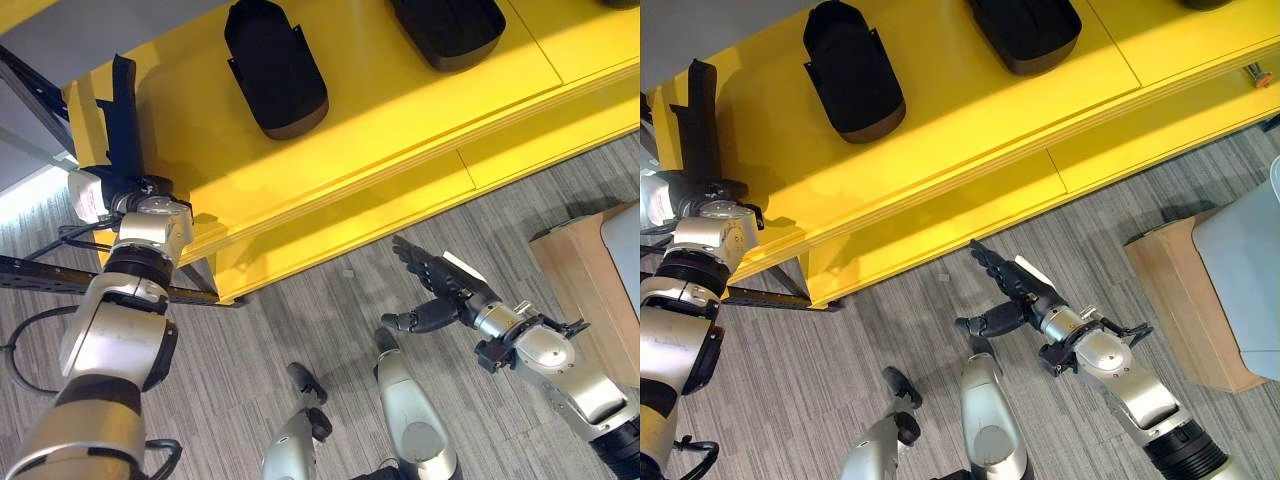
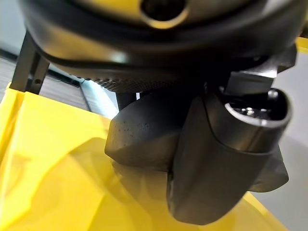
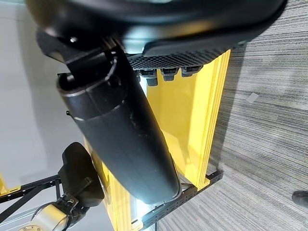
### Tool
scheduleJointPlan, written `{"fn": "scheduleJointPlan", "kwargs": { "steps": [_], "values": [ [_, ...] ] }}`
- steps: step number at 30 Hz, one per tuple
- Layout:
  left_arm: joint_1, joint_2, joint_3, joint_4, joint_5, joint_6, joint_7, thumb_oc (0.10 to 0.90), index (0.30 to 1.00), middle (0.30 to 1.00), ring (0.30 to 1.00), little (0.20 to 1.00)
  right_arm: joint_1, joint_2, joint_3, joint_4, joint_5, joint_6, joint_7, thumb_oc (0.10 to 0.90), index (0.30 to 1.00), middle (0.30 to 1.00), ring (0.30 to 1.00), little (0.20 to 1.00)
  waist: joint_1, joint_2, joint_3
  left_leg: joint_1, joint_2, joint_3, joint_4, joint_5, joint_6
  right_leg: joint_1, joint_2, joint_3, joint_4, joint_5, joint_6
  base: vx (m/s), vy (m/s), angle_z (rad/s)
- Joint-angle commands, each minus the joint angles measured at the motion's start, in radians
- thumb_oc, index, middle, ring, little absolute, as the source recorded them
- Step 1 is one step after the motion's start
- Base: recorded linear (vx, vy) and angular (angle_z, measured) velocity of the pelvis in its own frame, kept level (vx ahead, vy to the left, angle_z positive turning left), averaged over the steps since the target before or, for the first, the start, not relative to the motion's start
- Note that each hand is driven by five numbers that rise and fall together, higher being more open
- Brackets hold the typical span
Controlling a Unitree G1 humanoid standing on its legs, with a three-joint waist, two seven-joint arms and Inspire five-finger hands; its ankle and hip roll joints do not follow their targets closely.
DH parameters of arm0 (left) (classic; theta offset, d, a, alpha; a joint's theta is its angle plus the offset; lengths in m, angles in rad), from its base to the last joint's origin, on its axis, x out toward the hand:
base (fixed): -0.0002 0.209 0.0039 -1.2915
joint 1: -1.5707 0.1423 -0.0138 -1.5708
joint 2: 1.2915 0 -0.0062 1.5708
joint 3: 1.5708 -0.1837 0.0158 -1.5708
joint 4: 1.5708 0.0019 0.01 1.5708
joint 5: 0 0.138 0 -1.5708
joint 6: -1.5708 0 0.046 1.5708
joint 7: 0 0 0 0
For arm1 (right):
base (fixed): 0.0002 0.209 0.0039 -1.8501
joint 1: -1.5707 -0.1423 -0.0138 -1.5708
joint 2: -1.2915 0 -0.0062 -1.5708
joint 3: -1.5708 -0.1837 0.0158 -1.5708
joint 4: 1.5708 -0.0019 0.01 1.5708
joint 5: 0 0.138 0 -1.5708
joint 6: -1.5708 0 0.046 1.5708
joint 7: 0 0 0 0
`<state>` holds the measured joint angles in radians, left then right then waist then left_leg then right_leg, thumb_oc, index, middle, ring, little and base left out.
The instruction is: Move parts from the plastic box to the shelf.
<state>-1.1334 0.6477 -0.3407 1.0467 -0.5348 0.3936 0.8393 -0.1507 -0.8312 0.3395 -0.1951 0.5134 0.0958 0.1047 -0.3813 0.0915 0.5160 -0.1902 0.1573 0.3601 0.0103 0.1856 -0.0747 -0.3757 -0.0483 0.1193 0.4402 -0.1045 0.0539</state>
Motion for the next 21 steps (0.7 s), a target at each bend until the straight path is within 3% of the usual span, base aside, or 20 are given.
{"fn": "scheduleJointPlan", "kwargs": {
  "steps": [1,9,21],
  "values": [
    [-0.028,0.091,0.007,-0.018,0.074,-0.061,0.024,0.900,1.000,1.000,1.000,1.000,-0.023,0.042,-0.050,-0.106,0.016,-0.073,0.029,0.900,1.000,1.000,1.000,1.000,-0.020,-0.072,-0.071,0.039,0.030,-0.073,0.081,-0.130,-0.033,0.027,-0.030,-0.071,-0.050,-0.036,0.007,0.00,0.000,0.00],
    [-0.050,0.088,0.003,-0.024,0.075,-0.103,-0.003,0.900,1.000,1.000,1.000,1.000,-0.018,0.041,-0.054,-0.099,0.014,-0.077,0.044,0.900,1.000,1.000,1.000,1.000,-0.026,-0.075,-0.072,0.042,0.032,-0.067,0.077,-0.129,-0.034,0.027,-0.027,-0.068,-0.053,-0.033,0.007,0.00,0.000,0.00],
    [-0.068,0.073,-0.017,-0.068,0.060,-0.109,-0.009,0.900,1.000,1.000,1.000,1.000,-0.004,0.041,-0.067,-0.104,0.008,-0.079,0.060,0.900,1.000,1.000,1.000,1.000,-0.031,-0.078,-0.077,0.044,0.033,-0.063,0.081,-0.133,-0.033,0.024,-0.024,-0.067,-0.050,-0.033,0.005,0.00,0.000,0.00]
  ]
}}
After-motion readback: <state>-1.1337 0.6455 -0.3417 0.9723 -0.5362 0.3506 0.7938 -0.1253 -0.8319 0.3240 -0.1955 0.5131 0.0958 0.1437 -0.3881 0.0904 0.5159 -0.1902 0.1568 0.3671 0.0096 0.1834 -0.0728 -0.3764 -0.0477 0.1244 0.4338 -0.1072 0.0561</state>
